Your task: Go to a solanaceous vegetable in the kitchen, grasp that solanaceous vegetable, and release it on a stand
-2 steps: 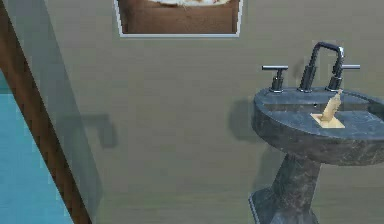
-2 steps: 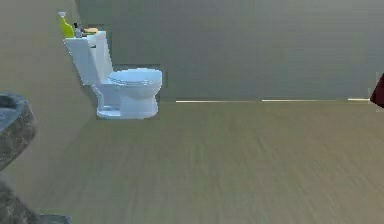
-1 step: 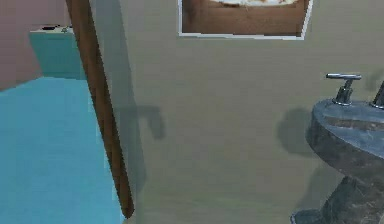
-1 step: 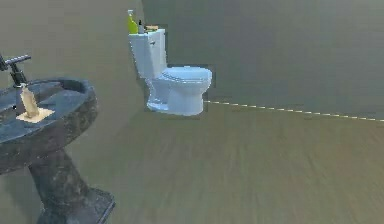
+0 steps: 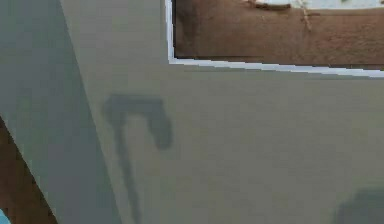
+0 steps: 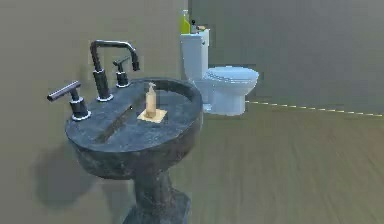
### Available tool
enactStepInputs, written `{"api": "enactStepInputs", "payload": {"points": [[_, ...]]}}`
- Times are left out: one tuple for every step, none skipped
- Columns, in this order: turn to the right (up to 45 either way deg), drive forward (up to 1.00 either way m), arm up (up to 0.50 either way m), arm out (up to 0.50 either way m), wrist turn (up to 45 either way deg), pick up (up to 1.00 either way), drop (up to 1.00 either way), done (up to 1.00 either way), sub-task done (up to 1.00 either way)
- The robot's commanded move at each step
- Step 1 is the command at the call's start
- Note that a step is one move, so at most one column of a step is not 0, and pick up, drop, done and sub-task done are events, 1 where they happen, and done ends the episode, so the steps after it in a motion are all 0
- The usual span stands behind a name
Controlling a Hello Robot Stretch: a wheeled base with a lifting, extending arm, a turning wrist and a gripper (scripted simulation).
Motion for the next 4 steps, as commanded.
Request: {"api": "enactStepInputs", "payload": {"points": [[-45.0, 0.0, 0.0, 0.0, 0.0, 0.0, 0.0, 0.0, 0.0], [-33.0, 0.0, 0.0, 0.0, 0.0, 0.0, 0.0, 0.0, 0.0], [0.0, 0.75, 0.0, 0.0, 0.0, 0.0, 0.0, 0.0, 0.0], [45.0, 0.0, 0.0, 0.0, 0.0, 0.0, 0.0, 0.0, 0.0]]}}
